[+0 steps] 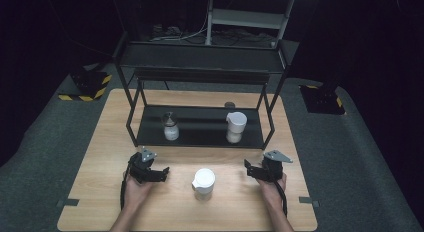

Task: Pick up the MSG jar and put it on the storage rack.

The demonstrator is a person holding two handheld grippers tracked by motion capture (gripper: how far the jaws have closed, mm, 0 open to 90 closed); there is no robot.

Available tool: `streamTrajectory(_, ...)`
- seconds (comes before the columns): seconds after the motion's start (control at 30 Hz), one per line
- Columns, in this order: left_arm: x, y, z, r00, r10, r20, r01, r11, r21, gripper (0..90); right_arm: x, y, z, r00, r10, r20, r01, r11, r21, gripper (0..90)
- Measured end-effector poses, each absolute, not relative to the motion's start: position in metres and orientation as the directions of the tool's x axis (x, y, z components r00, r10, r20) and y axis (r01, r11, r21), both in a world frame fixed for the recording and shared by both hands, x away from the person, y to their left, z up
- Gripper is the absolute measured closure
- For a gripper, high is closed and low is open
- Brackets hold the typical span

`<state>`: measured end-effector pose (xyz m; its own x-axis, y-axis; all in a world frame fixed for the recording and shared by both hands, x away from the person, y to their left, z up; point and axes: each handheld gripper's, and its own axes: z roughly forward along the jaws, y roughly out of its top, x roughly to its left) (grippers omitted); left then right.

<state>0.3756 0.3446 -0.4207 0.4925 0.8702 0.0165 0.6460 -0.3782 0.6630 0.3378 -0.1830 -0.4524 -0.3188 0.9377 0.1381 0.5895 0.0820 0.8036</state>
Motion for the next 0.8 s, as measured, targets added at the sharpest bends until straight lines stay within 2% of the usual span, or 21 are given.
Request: streamTrajectory(0.8, 0.3756, 0.3446, -0.4207, 0.493, 0.87, 0.017, 0.646, -0.378, 0.663, 3.6, 0.3369, -0.1776, -0.45, -0.316, 0.939, 0.134, 0.614, 0.095, 0.783, 11.9)
